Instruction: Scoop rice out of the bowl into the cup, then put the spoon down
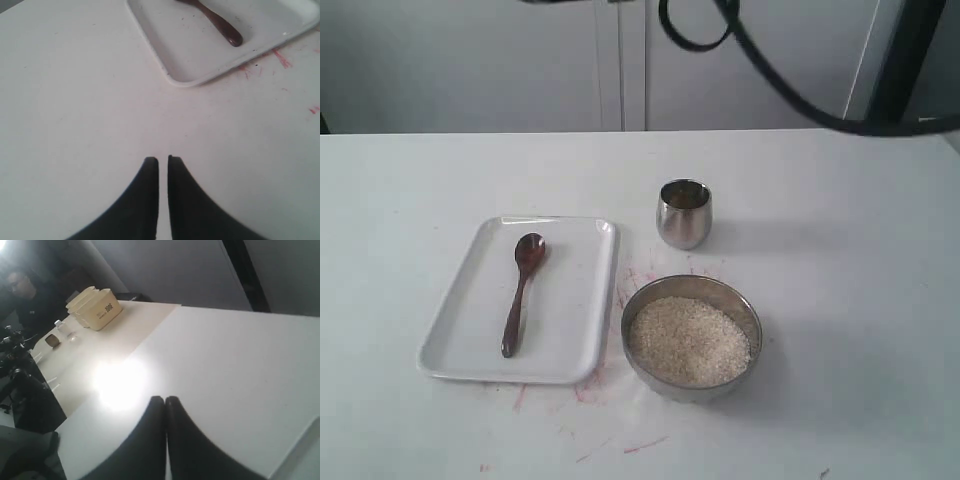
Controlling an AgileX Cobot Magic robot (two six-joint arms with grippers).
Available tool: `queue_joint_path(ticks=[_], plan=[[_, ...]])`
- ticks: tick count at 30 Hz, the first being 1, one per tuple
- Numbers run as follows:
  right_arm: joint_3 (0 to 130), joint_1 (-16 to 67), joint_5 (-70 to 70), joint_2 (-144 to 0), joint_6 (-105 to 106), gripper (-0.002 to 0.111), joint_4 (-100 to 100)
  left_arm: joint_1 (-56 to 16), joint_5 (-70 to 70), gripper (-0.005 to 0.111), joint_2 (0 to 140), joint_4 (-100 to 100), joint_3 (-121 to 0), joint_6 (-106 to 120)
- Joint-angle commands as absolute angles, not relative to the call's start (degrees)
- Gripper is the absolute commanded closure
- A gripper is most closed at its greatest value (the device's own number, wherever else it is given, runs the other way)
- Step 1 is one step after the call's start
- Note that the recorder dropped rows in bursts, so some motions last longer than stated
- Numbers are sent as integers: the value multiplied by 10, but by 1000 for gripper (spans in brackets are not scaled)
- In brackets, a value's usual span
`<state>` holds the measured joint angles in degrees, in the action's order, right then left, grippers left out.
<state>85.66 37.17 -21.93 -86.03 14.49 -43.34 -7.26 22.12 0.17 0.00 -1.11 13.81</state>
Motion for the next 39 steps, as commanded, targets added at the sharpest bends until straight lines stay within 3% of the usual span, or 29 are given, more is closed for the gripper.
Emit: queue_joint_path(ticks=[1, 21, 39], plan=[[861, 371, -222, -815, 152, 108, -378, -76, 240, 92, 0, 0, -6, 135], [852, 371, -297, -642, 150, 108, -254, -76, 240, 92, 0, 0, -6, 135], [730, 371, -279, -448, 150, 108, -247, -76, 240, 92, 0, 0, -6, 135]])
